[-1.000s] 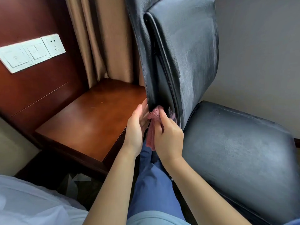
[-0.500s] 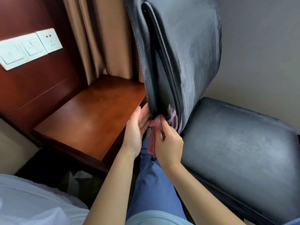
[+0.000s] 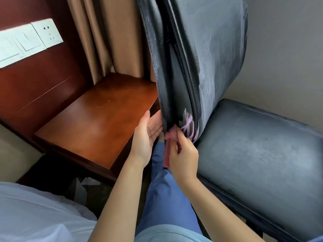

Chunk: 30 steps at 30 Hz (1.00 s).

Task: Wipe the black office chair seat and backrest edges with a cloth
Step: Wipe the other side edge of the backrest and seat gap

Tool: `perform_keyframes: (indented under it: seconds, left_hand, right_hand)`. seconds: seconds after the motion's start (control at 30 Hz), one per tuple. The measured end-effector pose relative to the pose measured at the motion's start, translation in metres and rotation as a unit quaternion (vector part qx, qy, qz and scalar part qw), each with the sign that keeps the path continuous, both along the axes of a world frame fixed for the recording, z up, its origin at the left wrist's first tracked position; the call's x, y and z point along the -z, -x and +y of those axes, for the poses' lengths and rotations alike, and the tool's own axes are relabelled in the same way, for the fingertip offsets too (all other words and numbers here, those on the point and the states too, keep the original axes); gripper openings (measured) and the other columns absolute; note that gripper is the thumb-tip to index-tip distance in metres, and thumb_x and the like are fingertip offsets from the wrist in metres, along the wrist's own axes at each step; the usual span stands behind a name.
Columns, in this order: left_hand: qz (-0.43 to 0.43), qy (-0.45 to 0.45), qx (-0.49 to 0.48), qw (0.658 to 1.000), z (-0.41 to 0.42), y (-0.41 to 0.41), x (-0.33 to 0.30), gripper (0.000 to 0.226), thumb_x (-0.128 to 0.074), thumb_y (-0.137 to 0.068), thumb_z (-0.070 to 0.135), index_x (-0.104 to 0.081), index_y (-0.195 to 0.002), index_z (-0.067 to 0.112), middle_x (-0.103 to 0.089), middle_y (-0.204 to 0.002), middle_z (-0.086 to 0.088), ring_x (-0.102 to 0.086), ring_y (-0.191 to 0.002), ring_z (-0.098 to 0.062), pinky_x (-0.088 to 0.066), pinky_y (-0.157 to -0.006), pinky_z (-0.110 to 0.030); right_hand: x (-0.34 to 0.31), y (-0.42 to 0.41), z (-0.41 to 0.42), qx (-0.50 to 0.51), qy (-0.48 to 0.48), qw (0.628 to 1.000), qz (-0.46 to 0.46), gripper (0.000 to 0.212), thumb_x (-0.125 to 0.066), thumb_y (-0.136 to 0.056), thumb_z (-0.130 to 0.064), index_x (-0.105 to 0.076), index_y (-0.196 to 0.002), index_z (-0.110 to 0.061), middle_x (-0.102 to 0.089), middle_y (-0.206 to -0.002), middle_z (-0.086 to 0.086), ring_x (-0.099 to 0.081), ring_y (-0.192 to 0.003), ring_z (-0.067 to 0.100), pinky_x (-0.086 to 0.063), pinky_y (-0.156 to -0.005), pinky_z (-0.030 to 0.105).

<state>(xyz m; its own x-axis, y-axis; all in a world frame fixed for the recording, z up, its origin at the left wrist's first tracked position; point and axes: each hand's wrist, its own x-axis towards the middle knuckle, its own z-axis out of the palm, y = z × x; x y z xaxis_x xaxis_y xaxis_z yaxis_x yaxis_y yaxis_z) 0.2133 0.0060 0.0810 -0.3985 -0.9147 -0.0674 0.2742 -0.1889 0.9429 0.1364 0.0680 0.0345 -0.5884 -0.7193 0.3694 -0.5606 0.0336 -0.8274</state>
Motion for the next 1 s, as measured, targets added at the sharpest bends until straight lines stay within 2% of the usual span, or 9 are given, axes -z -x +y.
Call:
perform_keyframes:
  seconds: [0.1, 0.27, 0.33, 0.4, 0.47, 0.57, 0.73, 0.93, 1.0]
  left_hand:
    - [-0.002, 0.01, 0.0, 1.0, 0.0, 0.0, 0.004, 0.048, -0.022, -0.102, 0.041, -0.059, -0.125, 0.019, -0.066, -0.123, 0.002, -0.06, -0.116, -0.011, -0.041, -0.104, -0.028]
    - [-0.002, -0.005, 0.004, 1.0, 0.003, -0.002, 0.009, 0.052, -0.023, -0.102, 0.042, -0.059, -0.128, 0.016, -0.066, -0.123, -0.006, -0.06, -0.117, -0.019, -0.04, -0.106, -0.036]
    - [-0.007, 0.001, 0.004, 1.0, 0.003, -0.001, 0.009, 0.049, -0.022, -0.102, 0.04, -0.061, -0.125, 0.018, -0.066, -0.122, -0.001, -0.059, -0.117, -0.015, -0.039, -0.106, -0.034]
    - [-0.015, 0.003, 0.001, 1.0, 0.003, -0.001, 0.01, 0.048, -0.022, -0.103, 0.038, -0.059, -0.125, 0.018, -0.065, -0.124, 0.002, -0.058, -0.119, -0.012, -0.037, -0.109, -0.035]
    - [-0.026, -0.002, -0.012, 1.0, 0.004, 0.0, 0.013, 0.046, -0.023, -0.103, 0.037, -0.059, -0.125, 0.02, -0.065, -0.125, 0.003, -0.058, -0.119, -0.011, -0.036, -0.111, -0.037]
    - [-0.033, -0.011, -0.022, 0.999, 0.007, 0.002, 0.019, 0.041, -0.026, -0.103, 0.035, -0.062, -0.12, 0.024, -0.066, -0.123, 0.003, -0.058, -0.119, -0.013, -0.037, -0.111, -0.039]
    - [-0.047, -0.021, 0.003, 0.999, 0.008, 0.002, 0.026, 0.045, -0.023, -0.103, 0.038, -0.06, -0.124, 0.025, -0.065, -0.124, 0.002, -0.057, -0.12, -0.016, -0.037, -0.11, -0.04]
    - [-0.053, -0.025, -0.023, 0.998, 0.006, 0.003, 0.023, 0.039, -0.027, -0.103, 0.035, -0.065, -0.11, 0.027, -0.069, -0.115, 0.004, -0.061, -0.114, -0.014, -0.039, -0.109, -0.04]
    - [-0.054, -0.027, -0.027, 0.998, 0.006, 0.004, 0.024, 0.038, -0.028, -0.103, 0.035, -0.065, -0.109, 0.028, -0.07, -0.113, 0.006, -0.062, -0.113, -0.013, -0.039, -0.109, -0.04]
  right_hand:
    - [-0.003, 0.0, -0.001, -0.007, 0.021, 1.0, -0.021, 0.033, -0.049, -0.091, -0.016, -0.063, -0.12, -0.019, -0.062, -0.082, 0.002, -0.055, -0.076, 0.017, -0.046, -0.071, 0.029]
    - [-0.031, -0.004, -0.014, 0.011, 0.113, 0.993, 0.033, 0.038, -0.052, -0.088, -0.011, -0.059, -0.126, -0.01, -0.068, -0.097, 0.005, -0.053, -0.102, 0.013, -0.029, -0.104, 0.013]
    - [-0.016, -0.004, -0.012, 0.006, 0.091, 0.995, 0.032, 0.041, -0.051, -0.089, -0.012, -0.056, -0.129, -0.009, -0.067, -0.097, 0.009, -0.053, -0.101, 0.018, -0.029, -0.095, 0.004]
    - [0.009, -0.003, -0.004, 0.0, 0.036, 0.999, 0.012, 0.044, -0.048, -0.089, -0.016, -0.053, -0.133, -0.015, -0.065, -0.091, 0.008, -0.059, -0.086, 0.025, -0.047, -0.079, 0.022]
    - [0.035, -0.001, 0.003, -0.002, -0.012, 1.0, 0.004, 0.045, -0.051, -0.09, -0.011, -0.052, -0.134, -0.018, -0.064, -0.091, 0.008, -0.06, -0.082, 0.027, -0.051, -0.071, 0.033]
    - [0.046, 0.0, 0.007, -0.016, -0.051, 0.998, -0.019, 0.044, -0.054, -0.092, -0.009, -0.051, -0.135, -0.02, -0.063, -0.093, 0.005, -0.06, -0.084, 0.026, -0.049, -0.071, 0.034]
    - [0.018, -0.006, -0.002, -0.004, 0.046, 0.999, -0.013, 0.042, -0.052, -0.091, -0.016, -0.053, -0.133, -0.014, -0.062, -0.089, 0.003, -0.057, -0.081, 0.016, -0.046, -0.071, 0.024]
    - [0.054, 0.002, 0.007, -0.024, -0.113, 0.992, -0.058, 0.04, -0.049, -0.093, -0.016, -0.055, -0.131, -0.025, -0.06, -0.09, 0.003, -0.057, -0.083, 0.024, -0.042, -0.068, 0.029]
    - [0.054, 0.001, 0.01, -0.024, -0.11, 0.991, -0.072, 0.036, -0.053, -0.092, -0.011, -0.059, -0.125, -0.022, -0.057, -0.084, -0.001, -0.056, -0.08, 0.022, -0.041, -0.068, 0.029]
